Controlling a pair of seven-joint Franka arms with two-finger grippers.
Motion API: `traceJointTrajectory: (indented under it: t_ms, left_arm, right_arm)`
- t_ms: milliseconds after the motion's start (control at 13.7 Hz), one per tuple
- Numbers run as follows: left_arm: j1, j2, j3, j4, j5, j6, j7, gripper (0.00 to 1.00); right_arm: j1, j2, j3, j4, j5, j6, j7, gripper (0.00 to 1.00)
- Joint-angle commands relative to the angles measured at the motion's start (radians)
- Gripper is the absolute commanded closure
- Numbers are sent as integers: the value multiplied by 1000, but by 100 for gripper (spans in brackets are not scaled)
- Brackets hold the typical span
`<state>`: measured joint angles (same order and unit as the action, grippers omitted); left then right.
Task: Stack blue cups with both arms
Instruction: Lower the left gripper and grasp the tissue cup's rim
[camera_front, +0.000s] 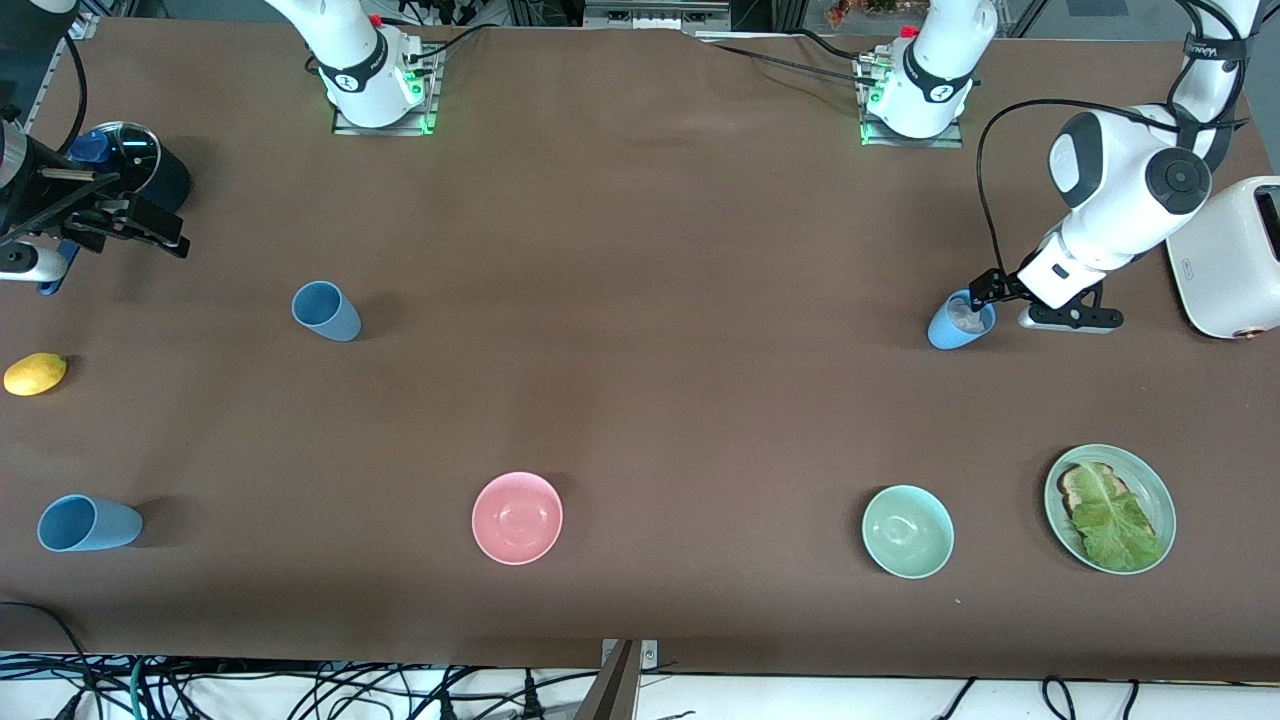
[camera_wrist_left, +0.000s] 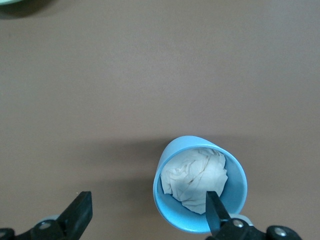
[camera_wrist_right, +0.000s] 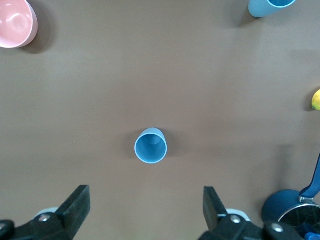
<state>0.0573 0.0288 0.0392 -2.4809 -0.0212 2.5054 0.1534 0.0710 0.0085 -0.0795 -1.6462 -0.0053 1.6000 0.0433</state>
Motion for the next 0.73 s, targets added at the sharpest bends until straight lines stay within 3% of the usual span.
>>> traceJointTrajectory:
  t_ms: [0,659]
  left_arm:
    - [10,-10,-1,-23,-8,47,31,0]
    - [-8,79,-1,-21,-11,173,31,0]
  right_arm:
    - [0,-7,-3,-4,8,-3,-3,0]
    - [0,-7,-5,-4,8,-5,-3,0]
